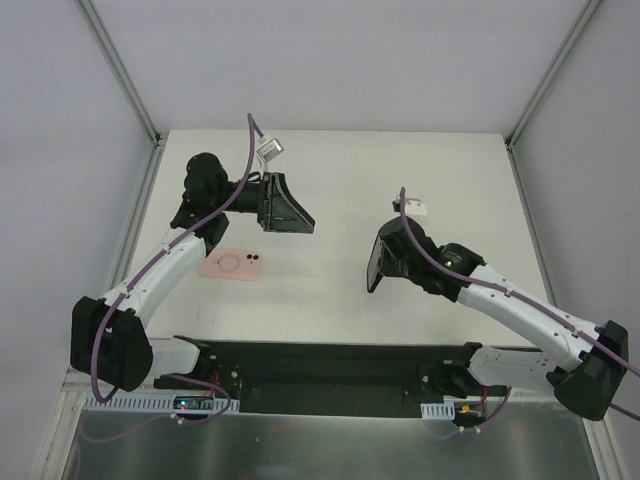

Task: Take the phone out of the phone case
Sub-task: Remove the phone case from the phone.

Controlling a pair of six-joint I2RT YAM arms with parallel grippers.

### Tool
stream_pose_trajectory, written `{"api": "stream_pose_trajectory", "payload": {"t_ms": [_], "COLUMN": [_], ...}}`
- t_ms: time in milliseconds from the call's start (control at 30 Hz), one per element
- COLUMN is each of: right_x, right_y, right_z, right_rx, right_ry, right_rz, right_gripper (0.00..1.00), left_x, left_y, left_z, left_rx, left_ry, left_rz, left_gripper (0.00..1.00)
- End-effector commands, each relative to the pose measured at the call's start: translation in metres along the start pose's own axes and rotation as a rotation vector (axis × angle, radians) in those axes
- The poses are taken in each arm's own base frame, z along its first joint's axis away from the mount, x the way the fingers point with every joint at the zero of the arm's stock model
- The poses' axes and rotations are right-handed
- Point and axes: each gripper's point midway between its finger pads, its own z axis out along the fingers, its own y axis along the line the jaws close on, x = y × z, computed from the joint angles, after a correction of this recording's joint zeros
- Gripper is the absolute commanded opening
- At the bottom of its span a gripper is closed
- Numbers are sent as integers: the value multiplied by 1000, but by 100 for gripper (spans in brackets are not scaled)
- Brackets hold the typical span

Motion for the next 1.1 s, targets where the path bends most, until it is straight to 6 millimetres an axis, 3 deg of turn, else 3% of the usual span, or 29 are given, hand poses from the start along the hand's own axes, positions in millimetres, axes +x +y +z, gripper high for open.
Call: {"api": "stream_pose_trajectory", "payload": {"t_ms": [0, 467, 700, 1067], "right_x": [-14, 37, 59, 92], "right_y": [-7, -22, -43, -66], "right_z": [20, 58, 65, 86], "right_rx": [98, 219, 282, 366], "right_ry": [-144, 1, 31, 108], "right_rz": [-25, -99, -89, -101], "right_gripper": [2, 2, 16, 22], "left_x": [1, 7, 10, 10], "left_y": [-1, -3, -4, -4], "left_z": [-1, -2, -3, -3], "left_rx": [-14, -12, -12, -13], "left_ry": [-13, 1, 3, 1], "left_rz": [36, 39, 46, 46], "left_gripper": [99, 99, 99, 99]}}
